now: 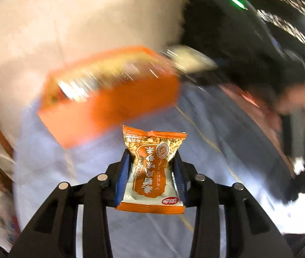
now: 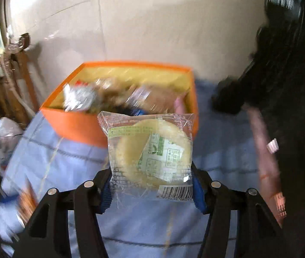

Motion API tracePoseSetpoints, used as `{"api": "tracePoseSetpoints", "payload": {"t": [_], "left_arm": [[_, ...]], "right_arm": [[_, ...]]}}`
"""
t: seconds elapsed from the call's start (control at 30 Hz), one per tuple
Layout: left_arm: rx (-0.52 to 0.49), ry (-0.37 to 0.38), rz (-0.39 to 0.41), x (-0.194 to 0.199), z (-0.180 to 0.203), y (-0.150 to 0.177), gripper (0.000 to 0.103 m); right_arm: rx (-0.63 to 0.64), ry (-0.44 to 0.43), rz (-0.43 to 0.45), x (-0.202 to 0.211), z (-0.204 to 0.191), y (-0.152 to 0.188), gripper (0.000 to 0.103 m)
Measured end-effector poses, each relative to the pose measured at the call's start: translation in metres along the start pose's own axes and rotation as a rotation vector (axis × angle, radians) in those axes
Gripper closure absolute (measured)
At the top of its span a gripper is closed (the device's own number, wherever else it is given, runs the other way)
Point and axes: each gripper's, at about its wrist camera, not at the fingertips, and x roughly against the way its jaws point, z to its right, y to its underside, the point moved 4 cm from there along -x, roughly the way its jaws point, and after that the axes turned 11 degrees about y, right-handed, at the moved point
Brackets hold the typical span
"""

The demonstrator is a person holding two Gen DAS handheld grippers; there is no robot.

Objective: Organize snacks
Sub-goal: 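Carry both packs over the orange box and open both tools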

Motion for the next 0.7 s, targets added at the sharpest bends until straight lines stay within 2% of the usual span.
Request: {"api": "tracePoseSetpoints", "payload": {"t": [0.07, 0.2, 0.23, 0.3, 0.33, 0.37, 0.47, 0.57, 0.7], "left_arm": [[-0.001, -0.108, 0.017, 0.004, -0.027, -0.027, 0.066], [0.017, -0.239, 0.098, 0.003, -0.076, -0.077, 0.066], [0.056, -0.271, 0.130, -0.001, -0.094, -0.094, 0.066], [0.161, -0.230, 0.138, -0.011, -0.123, -0.114, 0.066], [0.233, -0.215, 0.139, -0.019, -0.139, -0.128, 0.066], [0.262, -0.224, 0.125, -0.028, -0.147, -0.136, 0.066], [0.276, -0.261, 0.107, -0.041, -0.157, -0.153, 0.066], [0.256, -0.258, 0.103, -0.052, -0.149, -0.162, 0.066], [0.237, -0.245, 0.118, -0.052, -0.148, -0.166, 0.066]], "right_arm": [[0.001, 0.073, 0.038, 0.003, 0.005, -0.016, 0.044], [-0.049, 0.038, 0.051, -0.009, 0.010, -0.050, 0.044], [-0.052, 0.046, 0.056, -0.015, 0.009, -0.060, 0.044], [-0.064, 0.051, 0.042, -0.025, 0.008, -0.075, 0.044], [-0.098, 0.009, 0.032, -0.032, 0.007, -0.086, 0.044], [-0.128, -0.019, 0.021, -0.037, 0.008, -0.092, 0.044], [-0.189, -0.042, -0.010, -0.055, 0.014, -0.108, 0.044], [-0.178, 0.000, -0.019, -0.066, 0.015, -0.113, 0.044], [-0.201, -0.007, -0.040, -0.071, 0.019, -0.112, 0.043]]}}
